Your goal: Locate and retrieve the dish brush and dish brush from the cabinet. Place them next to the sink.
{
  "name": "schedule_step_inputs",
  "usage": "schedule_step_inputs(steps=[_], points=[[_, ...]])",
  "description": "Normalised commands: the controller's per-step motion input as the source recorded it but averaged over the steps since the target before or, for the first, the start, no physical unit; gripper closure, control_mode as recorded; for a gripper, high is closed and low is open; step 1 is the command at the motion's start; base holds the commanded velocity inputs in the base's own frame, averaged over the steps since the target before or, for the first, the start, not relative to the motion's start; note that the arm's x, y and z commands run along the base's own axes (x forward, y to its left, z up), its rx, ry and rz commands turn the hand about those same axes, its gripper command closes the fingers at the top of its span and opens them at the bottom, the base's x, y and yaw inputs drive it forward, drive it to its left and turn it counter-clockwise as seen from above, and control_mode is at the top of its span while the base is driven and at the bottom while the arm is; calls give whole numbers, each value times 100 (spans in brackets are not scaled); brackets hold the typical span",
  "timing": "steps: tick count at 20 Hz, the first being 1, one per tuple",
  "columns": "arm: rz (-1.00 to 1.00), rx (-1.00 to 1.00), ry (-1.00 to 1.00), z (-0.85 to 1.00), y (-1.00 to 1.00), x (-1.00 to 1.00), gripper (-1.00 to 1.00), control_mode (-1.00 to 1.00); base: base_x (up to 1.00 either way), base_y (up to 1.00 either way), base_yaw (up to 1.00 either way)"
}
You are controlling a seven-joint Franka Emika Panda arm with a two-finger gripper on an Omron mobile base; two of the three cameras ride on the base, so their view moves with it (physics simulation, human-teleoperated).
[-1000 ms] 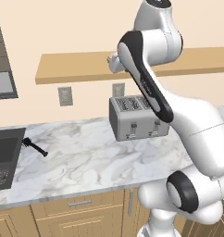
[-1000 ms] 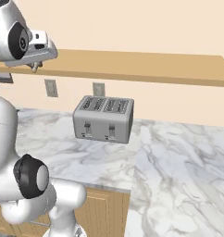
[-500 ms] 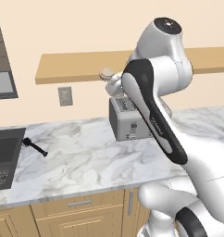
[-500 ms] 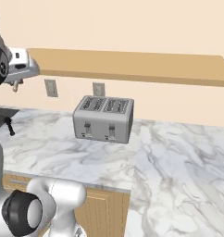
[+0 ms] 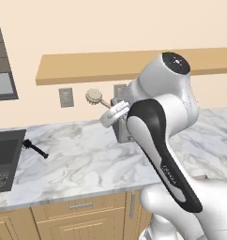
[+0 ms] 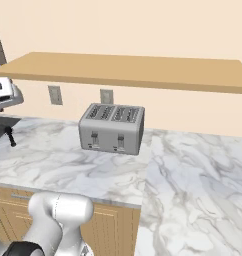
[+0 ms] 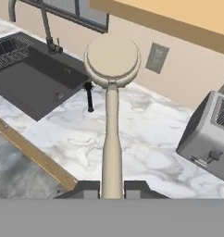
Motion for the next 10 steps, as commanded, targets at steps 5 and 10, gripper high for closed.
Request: schedule_step_inputs(steps=[5,10], points=[[16,-1,4,-16,50,-2,100,-100,0,0,0],[18,-5,7,-29,56,0,100,-100,0,0,0]])
